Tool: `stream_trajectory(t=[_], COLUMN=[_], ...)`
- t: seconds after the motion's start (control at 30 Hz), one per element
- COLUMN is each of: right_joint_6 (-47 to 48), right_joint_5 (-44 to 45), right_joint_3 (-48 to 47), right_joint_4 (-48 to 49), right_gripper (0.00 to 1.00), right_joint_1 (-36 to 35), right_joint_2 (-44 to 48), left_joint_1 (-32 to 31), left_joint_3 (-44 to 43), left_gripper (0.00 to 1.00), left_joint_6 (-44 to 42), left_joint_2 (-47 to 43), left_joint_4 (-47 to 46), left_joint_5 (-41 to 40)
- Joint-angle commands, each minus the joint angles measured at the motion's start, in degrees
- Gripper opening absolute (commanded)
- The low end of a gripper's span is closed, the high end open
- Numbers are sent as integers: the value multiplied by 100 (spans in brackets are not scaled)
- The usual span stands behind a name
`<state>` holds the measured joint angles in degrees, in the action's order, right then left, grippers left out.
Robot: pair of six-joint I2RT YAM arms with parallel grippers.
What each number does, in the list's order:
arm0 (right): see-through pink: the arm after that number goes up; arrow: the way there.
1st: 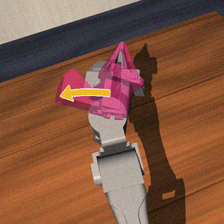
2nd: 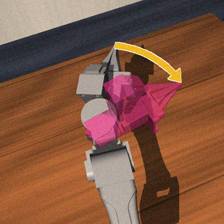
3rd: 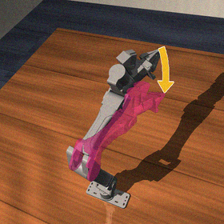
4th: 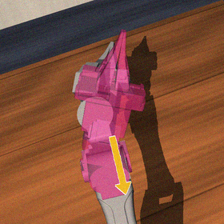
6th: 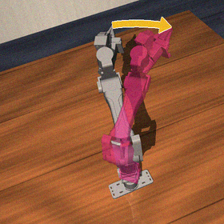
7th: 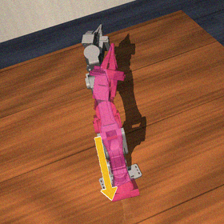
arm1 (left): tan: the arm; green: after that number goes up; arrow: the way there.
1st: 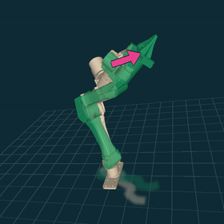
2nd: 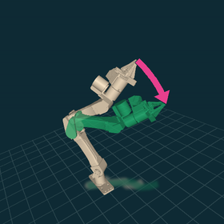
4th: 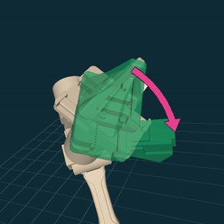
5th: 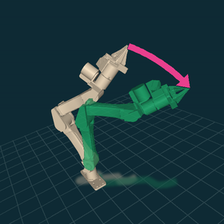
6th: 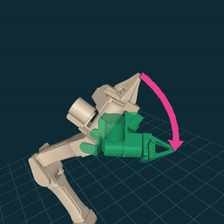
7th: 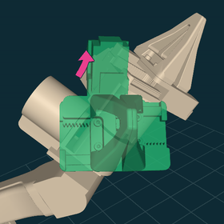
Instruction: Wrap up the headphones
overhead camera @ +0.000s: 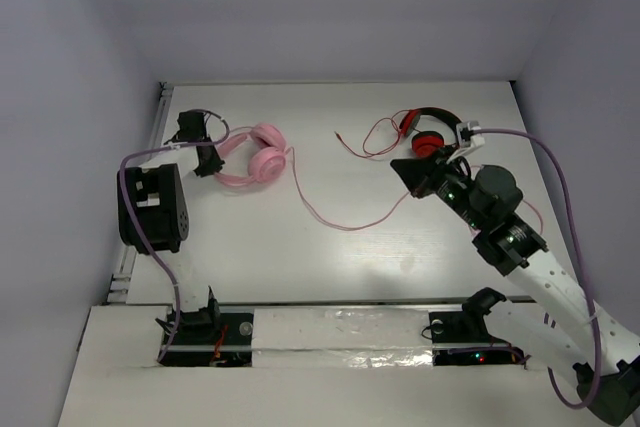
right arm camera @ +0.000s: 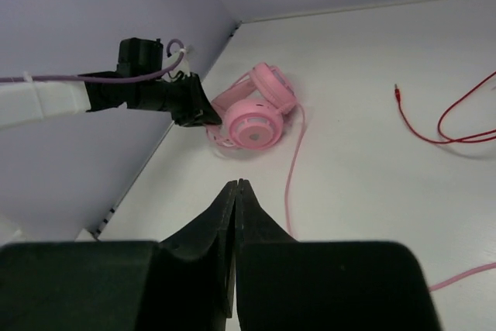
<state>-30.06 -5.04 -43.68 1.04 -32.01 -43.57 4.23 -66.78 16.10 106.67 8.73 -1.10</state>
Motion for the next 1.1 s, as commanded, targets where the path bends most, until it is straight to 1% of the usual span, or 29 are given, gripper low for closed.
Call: stream_trajectory(t=[0.0,0.03,0.1,0.13,0.2,0.23,0.3,0.33,0.4,0.43,0.53,0.57,0.6,0.63,0.7,0.8,0.97,1.07], right_joint_6=[158,185,281,325,483,536,720,791,940,984,1169,1248,1397,1450,1608,1609,1504,1407], right_joint_5=[-347,-636,-892,-1085,-1218,-1410,-1640,-1841,-1939,-2018,-2019,-1984,-1914,-1765,-1886,-2018,-2097,-2168], right_joint_3=[114,132,71,53,-61,-96,-184,-211,-263,-307,-255,-220,-185,-185,-263,-255,-36,88], right_joint_4=[388,441,546,599,661,687,906,968,1188,1188,1267,1293,1302,1285,1074,1275,1898,2242], right_gripper=[0,0,0,0,0,0,0,7,33,56,76,79,85,87,90,91,88,85], right_joint_1=[-42,-42,-42,-42,-42,-42,-42,-42,-42,-42,-42,-42,-42,-42,-42,-42,-42,-42], right_joint_2=[-203,-317,-720,-853,-1204,-1319,-1530,-1732,-1917,-2057,-2129,-2120,-2120,-2138,-2348,-2734,-3209,-3543], left_joint_1=[-80,-141,-203,-255,-256,-256,-378,-379,-537,-537,-537,-537,-537,-537,-537,-537,-537,-537], left_joint_3=[-282,-370,-642,-739,-976,-1064,-1266,-1302,-1346,-1381,-1539,-1626,-1671,-1706,-1829,-1961,-2119,-2216], left_gripper=[0,0,0,0,0,0,0,0,0,0,0,0,0,0,0,0,0,0], left_joint_6=[-28,16,51,69,87,95,78,86,165,183,201,192,192,201,236,341,587,658], left_joint_2=[-760,-1119,-1464,-1778,-2035,-2228,-2396,-2571,-2730,-2818,-2880,-2889,-2898,-2933,-2942,-2924,-2854,-2854], left_joint_4=[243,269,392,453,620,699,875,911,894,885,981,999,1008,1008,1043,1008,920,876], left_joint_5=[549,750,953,1163,1427,1707,1955,2095,2280,2447,2711,2782,2843,2974,3072,3318,3775,3863])
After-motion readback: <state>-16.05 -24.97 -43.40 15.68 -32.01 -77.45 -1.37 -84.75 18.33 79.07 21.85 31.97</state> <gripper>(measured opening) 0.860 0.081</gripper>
